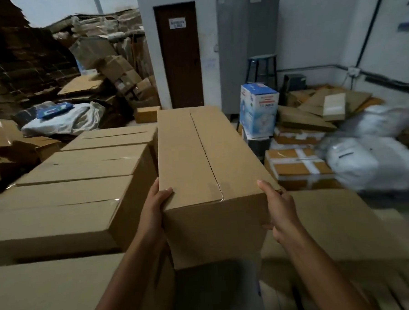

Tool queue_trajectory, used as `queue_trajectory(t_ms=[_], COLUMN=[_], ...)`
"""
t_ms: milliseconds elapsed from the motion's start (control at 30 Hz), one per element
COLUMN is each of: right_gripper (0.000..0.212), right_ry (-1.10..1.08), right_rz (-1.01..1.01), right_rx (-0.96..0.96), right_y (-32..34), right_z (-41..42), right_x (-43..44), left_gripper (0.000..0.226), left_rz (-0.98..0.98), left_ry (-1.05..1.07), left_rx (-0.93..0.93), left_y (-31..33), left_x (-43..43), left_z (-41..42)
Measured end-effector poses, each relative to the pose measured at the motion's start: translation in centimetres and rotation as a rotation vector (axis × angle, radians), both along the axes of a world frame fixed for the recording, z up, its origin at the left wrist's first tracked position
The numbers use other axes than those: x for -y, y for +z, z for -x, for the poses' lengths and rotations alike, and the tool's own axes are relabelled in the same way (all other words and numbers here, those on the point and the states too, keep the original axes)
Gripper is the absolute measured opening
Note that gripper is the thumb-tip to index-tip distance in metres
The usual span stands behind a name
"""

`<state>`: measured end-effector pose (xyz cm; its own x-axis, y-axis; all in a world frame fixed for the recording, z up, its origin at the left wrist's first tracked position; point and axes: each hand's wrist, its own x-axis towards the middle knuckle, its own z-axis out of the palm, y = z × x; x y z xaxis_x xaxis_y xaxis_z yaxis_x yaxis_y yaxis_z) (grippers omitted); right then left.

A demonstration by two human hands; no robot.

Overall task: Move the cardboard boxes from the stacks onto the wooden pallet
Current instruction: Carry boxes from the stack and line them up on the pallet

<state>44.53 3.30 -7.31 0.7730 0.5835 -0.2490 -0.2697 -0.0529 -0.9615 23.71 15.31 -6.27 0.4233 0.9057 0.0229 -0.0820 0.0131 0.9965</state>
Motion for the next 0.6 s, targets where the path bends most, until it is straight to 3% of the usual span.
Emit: queue_trajectory(t_ms=[133, 233, 533, 600], right_gripper=[0.058, 0.044, 0.079, 0.068], right_ry=[-0.119, -0.224, -0.372, -0.381], right_rz=[0.092, 0.159, 0.231, 0.248], right_rx=[-0.012, -0.072, -0.219, -0.245], right_y=[-3.0, -4.8, -8.4, -8.8], right_z=[2.3, 3.5, 2.1, 0.7], right_x=[8.0, 14.0, 30.0, 33.7], left_gripper=[0.046, 0.045, 0.043, 0.043], left_rz=[0.131, 0.229, 0.446, 0.475], left_ry=[-0.093, -0.175, -0.369, -0.415], left_rx=[-0.004, -0.023, -0.063, -0.066], left_y=[-3.2, -5.3, -9.1, -9.8], left_x=[5.9, 9.8, 22.4, 25.3], left_z=[0.7, 0.9, -3.8, -5.9])
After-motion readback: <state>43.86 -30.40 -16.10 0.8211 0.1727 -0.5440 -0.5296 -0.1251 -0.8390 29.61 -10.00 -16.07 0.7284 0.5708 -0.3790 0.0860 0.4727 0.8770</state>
